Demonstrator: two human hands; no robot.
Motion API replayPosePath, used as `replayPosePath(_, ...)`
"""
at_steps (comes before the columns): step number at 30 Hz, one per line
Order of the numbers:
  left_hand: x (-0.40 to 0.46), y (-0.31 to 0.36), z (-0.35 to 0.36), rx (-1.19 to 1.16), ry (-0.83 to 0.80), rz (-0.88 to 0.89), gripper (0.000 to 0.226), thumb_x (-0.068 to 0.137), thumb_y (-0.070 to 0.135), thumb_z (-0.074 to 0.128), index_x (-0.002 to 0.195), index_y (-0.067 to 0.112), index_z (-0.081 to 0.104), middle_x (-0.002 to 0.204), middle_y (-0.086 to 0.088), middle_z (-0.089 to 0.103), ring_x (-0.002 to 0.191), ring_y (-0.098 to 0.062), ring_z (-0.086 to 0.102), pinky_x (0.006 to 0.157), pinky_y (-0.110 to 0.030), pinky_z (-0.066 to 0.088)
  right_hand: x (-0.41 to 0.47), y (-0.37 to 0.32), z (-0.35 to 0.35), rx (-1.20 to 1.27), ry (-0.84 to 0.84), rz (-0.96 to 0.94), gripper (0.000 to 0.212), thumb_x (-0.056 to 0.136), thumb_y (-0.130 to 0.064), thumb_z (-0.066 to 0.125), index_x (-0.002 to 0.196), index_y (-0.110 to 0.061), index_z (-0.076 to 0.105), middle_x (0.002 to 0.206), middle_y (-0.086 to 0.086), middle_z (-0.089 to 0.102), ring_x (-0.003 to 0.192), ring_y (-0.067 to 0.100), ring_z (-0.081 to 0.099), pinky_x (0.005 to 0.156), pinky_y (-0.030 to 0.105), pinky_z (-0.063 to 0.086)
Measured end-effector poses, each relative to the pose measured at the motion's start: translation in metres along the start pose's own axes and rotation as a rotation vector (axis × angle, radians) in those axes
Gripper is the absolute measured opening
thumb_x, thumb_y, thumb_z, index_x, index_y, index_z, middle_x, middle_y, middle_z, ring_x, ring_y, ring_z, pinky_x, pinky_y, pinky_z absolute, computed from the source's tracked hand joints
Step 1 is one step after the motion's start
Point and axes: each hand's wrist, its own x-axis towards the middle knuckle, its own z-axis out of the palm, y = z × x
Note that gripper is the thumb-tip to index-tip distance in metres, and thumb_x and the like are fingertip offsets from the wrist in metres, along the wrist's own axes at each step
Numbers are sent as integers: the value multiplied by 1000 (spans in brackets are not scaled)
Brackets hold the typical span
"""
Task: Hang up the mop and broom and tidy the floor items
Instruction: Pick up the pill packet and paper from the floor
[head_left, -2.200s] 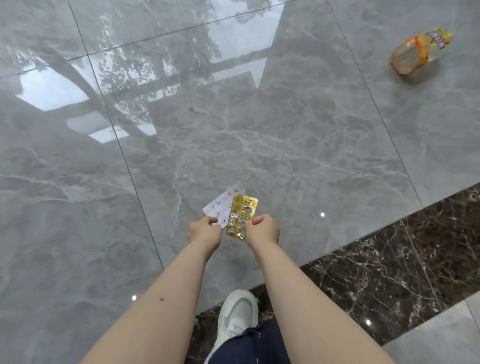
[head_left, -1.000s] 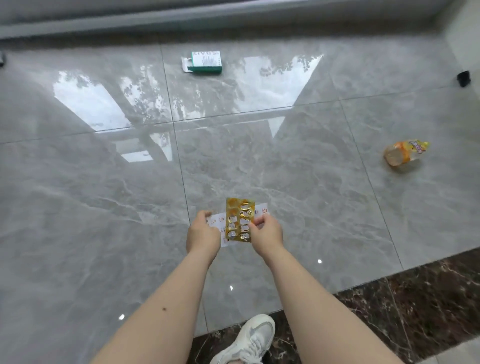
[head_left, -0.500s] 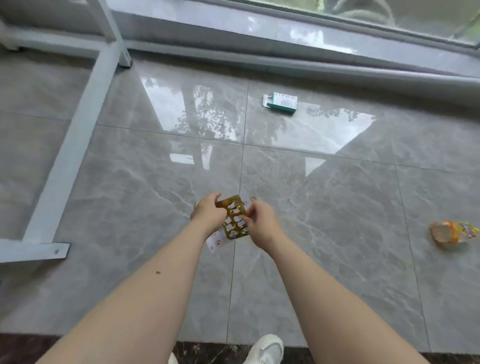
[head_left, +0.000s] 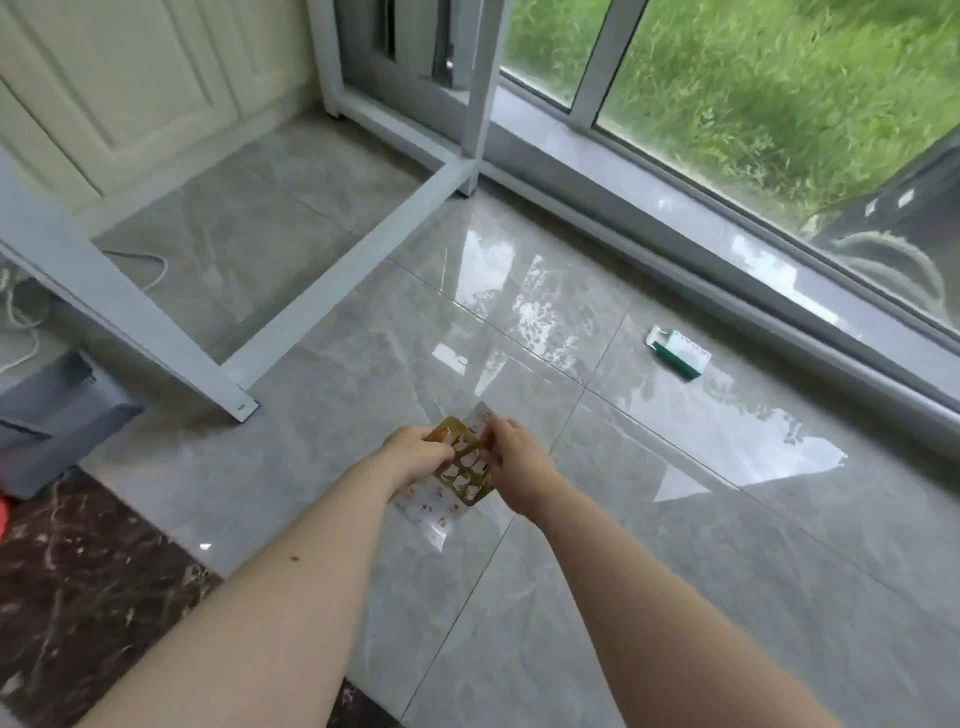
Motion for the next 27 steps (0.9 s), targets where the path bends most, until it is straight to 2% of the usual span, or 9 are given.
replayPosePath(4,-30,-21,-23,-130,102,-1,23,86,24,54,102,18,69,103,-5,70,98,-23,66,83,-32,52,-8,-35,4,-55,-40,-80,22,94,-13,43,113,-8,50,115,10,52,99,27,55,84,33,45)
replayPosePath(6,-48,-38,-37,-230,183,-12,14,86,23,54,90,21,67,94,-2,70,86,-19,65,70,-27,51,-13,-59,13,-72,-53,-109,23,95,-13,41,115,-7,52,118,10,52,105,29,54,87,34,46)
replayPosePath(8,-62,-52,-48,-295,244,-27,14,86,24,55,93,20,66,89,-1,67,76,-15,62,57,-22,46,-16,-78,23,-61,-44,-118,23,95,-13,41,113,-8,54,118,10,52,105,28,54,81,28,41)
replayPosePath(10,-76,-72,-64,-362,303,-53,16,85,26,56,97,19,65,85,0,66,74,-16,61,59,-23,46,-20,-102,39,-34,-39,-138,24,94,-13,44,114,-9,56,117,8,52,101,25,53,79,26,37)
replayPosePath(12,-93,-96,-83,-435,357,-82,15,85,30,56,93,19,64,82,0,65,74,-17,61,65,-25,48,-27,-130,61,-12,-51,-170,25,94,-13,44,117,-9,56,119,8,50,101,25,53,80,27,40)
replayPosePath(14,-108,-122,-102,-504,414,-97,17,87,33,54,90,19,64,84,-3,62,73,-18,58,62,-24,44,-33,-156,81,-30,-69,-195,27,94,-12,43,119,-9,55,121,9,49,105,28,55,82,29,44)
replayPosePath(21,-171,-241,-167,-816,639,-218,22,88,21,50,100,9,63,86,-4,57,71,-17,51,62,-26,40,-72,-264,175,-154,-176,-282,34,93,-11,44,126,-11,51,129,8,46,112,30,55,94,35,46)
replayPosePath(24,-205,-290,-190,-925,715,-267,19,90,25,48,88,11,61,78,-2,54,67,-15,49,54,-26,34,-98,-310,219,-127,-234,-291,41,91,-5,45,131,-12,48,132,10,46,116,29,53,90,28,43)
replayPosePath(27,-235,-338,-214,-1058,787,-291,26,92,27,47,97,7,64,91,-7,60,81,-21,55,67,-28,40,-123,-356,264,-57,-322,-298,44,90,0,44,132,-13,45,133,11,47,110,30,56,79,32,47)
